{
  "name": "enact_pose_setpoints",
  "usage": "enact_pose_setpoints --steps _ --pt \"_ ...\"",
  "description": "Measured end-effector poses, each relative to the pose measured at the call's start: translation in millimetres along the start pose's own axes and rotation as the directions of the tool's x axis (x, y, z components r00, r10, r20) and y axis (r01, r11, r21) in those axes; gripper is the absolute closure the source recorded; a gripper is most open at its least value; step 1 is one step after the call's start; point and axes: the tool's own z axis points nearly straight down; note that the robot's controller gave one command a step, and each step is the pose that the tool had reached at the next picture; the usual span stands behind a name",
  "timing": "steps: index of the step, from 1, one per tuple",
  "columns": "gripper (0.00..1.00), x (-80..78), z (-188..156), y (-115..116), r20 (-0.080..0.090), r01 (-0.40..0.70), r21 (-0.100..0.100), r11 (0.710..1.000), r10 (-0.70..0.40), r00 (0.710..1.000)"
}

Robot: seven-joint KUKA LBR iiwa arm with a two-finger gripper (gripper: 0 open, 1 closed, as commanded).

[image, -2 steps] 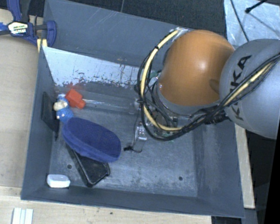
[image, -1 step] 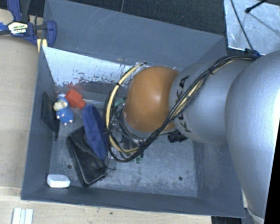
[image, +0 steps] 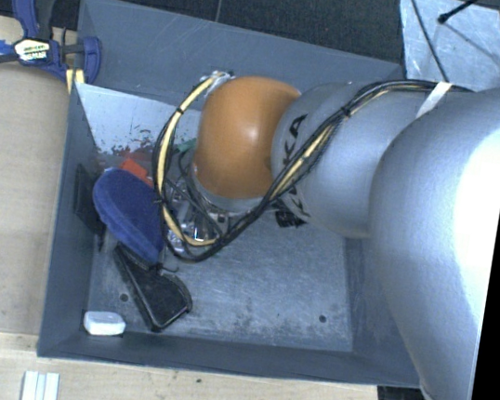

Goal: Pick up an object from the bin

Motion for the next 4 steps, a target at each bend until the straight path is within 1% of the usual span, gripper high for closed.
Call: enact_pose_setpoints --steps 1,2,3,4 --pt "0.0 -54.4 40.0 -1.9 -0.004 0.418 -0.001 0.908 -0.418 0.908" --pt "0.0 -51.4 54.6 -28.3 -0.006 0.509 -0.001 0.861 -0.509 0.861" --pt "0.0 -56.6 54.3 31.2 -0.003 0.324 -0.001 0.946 -0.324 0.946" --pt "1.0 -57.0 54.2 29.4 -0.003 0.321 0.0 0.947 -0.321 0.947"
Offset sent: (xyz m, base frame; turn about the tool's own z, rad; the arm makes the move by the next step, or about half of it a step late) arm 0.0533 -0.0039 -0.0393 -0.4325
